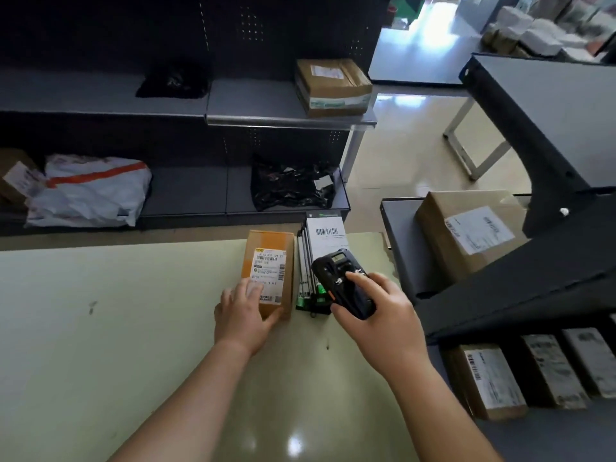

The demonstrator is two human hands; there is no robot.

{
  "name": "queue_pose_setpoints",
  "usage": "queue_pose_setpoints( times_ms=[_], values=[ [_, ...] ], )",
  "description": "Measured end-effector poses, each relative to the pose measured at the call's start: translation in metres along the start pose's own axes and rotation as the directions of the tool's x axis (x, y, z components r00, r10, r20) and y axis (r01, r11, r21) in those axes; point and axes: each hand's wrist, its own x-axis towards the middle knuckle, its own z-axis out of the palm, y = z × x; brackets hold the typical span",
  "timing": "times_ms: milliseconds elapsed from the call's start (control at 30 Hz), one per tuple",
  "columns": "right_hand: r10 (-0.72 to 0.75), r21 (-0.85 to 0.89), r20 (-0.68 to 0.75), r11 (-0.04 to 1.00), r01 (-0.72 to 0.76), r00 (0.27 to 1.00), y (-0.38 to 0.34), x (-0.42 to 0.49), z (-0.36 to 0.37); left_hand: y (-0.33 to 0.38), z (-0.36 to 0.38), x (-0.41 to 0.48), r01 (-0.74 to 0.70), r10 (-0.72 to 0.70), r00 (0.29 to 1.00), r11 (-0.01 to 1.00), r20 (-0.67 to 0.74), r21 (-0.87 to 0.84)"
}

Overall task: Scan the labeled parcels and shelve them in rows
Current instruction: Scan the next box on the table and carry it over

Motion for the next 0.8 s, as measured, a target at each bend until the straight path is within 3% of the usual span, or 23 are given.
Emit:
queue_pose_setpoints(
  times_ms=[267, 433, 567, 800],
  values=[
    [-0.021, 0.019, -0.017, 1.000, 0.021, 1.000, 0.011, -0.003, 0.002, 0.014, 0.031, 0.027, 0.049, -0.049, 0.999, 0.999, 0.014, 0.005],
    [-0.015, 0.032, -0.010, 0.999, 0.015, 1.000, 0.013, -0.002, 0.006, 0.019, 0.025, 0.024, 0.118, -0.119, 0.993, 0.990, -0.002, -0.078],
    [-0.034, 0.030, 0.002, 0.999, 0.034, 0.999, 0.000, -0.003, 0.003, 0.007, -0.003, 0.008, 0.082, -0.083, 0.990, 0.997, -0.113, -0.015],
    [-0.116, 0.035, -0.051, 0.992, 0.118, 0.992, -0.063, -0.001, -0.042, 0.023, -0.122, -0.026, -0.063, 0.002, 0.920, 0.988, -0.391, -0.144]
  ],
)
